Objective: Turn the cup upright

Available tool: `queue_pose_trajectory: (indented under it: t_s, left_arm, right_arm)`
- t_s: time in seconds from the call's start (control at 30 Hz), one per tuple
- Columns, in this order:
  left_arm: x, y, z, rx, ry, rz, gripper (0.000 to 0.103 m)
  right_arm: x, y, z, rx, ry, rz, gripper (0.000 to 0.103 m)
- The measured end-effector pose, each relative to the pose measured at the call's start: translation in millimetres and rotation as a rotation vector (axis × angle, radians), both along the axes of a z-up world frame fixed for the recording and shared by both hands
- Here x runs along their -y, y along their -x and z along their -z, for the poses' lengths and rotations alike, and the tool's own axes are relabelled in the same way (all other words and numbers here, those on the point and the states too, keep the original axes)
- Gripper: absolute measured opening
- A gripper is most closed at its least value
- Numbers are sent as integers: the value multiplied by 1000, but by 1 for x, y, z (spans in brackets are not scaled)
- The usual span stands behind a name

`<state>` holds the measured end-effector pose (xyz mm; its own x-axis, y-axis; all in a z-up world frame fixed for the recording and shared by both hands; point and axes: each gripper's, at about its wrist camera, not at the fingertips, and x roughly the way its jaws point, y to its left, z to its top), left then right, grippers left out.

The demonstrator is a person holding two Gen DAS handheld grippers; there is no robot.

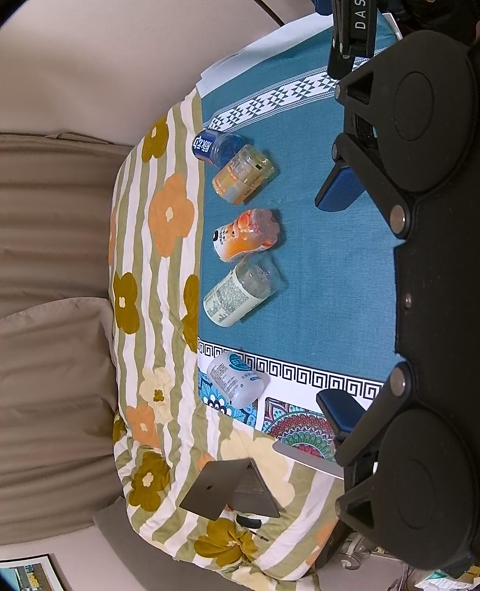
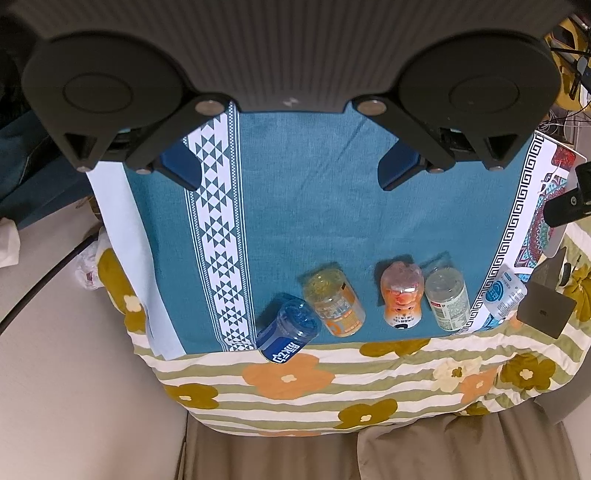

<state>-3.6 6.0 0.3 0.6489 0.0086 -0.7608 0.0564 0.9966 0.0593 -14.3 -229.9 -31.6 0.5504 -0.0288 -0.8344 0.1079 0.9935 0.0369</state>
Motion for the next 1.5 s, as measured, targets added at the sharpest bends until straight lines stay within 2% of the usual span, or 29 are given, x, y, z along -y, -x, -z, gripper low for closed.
queue_pose_trajectory:
  t_s: [0.73, 1.03, 1.13, 1.37, 1.5]
  left_arm:
    - [3, 3, -2, 3, 2, -16, 103]
    - [8, 4, -5, -5, -2, -46, 103]
    - [9, -3, -6, -11, -3, -78, 103]
    - [10, -37, -7, -29, 13, -144, 103]
    - [10, -64, -5, -33, 3, -141, 103]
  right_arm:
    - [1, 1, 0, 6, 0, -2, 103]
    - [10, 3, -8, 38, -34, -17, 103]
    - [15, -2, -10, 53, -36, -41, 103]
    - [25, -29, -1, -14, -44, -137, 103]
    - [21, -40, 1, 1, 14, -175, 103]
